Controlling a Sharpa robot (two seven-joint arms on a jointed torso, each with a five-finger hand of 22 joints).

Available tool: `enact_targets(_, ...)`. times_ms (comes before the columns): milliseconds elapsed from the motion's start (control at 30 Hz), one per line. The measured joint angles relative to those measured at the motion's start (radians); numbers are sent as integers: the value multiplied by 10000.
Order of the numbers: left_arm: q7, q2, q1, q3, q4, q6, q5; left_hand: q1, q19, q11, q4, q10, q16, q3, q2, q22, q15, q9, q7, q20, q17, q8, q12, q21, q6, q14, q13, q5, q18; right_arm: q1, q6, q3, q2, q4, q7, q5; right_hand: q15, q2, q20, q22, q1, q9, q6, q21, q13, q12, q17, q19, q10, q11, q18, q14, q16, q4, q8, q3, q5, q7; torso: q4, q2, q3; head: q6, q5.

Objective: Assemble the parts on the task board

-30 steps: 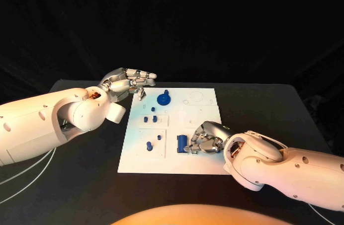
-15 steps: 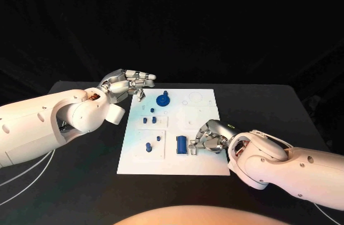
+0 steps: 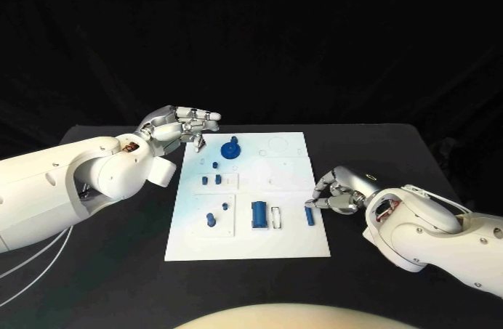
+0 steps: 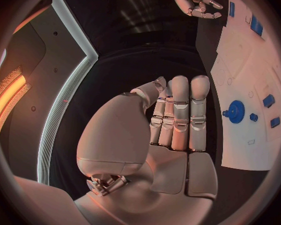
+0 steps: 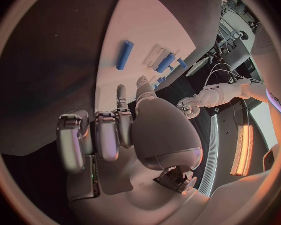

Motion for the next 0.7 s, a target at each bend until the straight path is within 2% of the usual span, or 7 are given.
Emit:
enact_targets(100, 0, 22, -1, -6, -6, 0, 0, 0, 0, 0, 0, 0, 0, 0, 0, 0, 0, 0, 0, 0, 0, 0, 0, 0, 0, 0, 0, 0, 0, -96, 7, -9, -42, -23, 12, -161, 35, 0, 0, 0, 0, -35, 22, 0, 0, -1, 0, 0, -1, 1, 0, -35, 0, 27, -44, 27, 0, 22, -22, -11, 12, -1, 12)
enact_targets(367, -3, 29, -2, -18, -14, 2, 0, 0, 0, 0, 0, 0, 0, 0, 0, 0, 0, 0, 0, 0, 1, 0, 0, 0, 0, 0, -1, 0, 0, -442, 41, -23, 80, -187, -43, -467, 36, 2, -1, -1, 2, -93, 242, 0, 1, 0, 0, 0, -19, 19, 0, -35, 0, 55, -79, 55, 4, -24, -13, -4, 14, -26, 1)
enact_targets(433, -4, 25, -2, -18, -14, 3, 0, 0, 0, 0, 0, 0, 0, 0, 0, 1, 0, 0, 0, 0, 1, 0, 0, 0, 0, 0, -1, 0, 1, -505, 57, -24, 145, -235, -72, -516, 36, 41, -1, -1, 41, -103, 266, 0, 144, 0, 0, 0, -21, 21, 0, -35, 0, 71, -79, 71, 41, -48, -11, 0, 14, -32, 2)
enact_targets(467, -4, 22, -2, -19, -14, 3, 0, 0, 0, 0, 0, 0, 0, 0, 0, 1, 0, 0, 0, 0, 1, 0, 0, 0, 0, 0, -1, 0, 0, -527, 64, -24, 173, -253, -86, -536, 37, 228, -1, -1, 226, -104, 272, 0, 1386, -62, 0, 0, -22, 23, 0, -35, 0, 83, -79, 83, 41, -54, -11, 3, 12, -37, 2)
enact_targets(700, -7, -3, -2, -21, -2, 4, -1, 0, 0, 0, 0, 0, 0, 0, 0, 1, 0, 0, 0, 0, 1, 0, 0, 0, 0, 0, -1, 0, 0, -628, 156, -24, 328, -355, -192, -639, 39, 236, -1, 7, 234, -115, 355, 0, 1341, -61, -1, 0, -35, 35, 0, -36, 0, 83, -79, 83, 41, -65, -10, 4, 5, -75, 24)
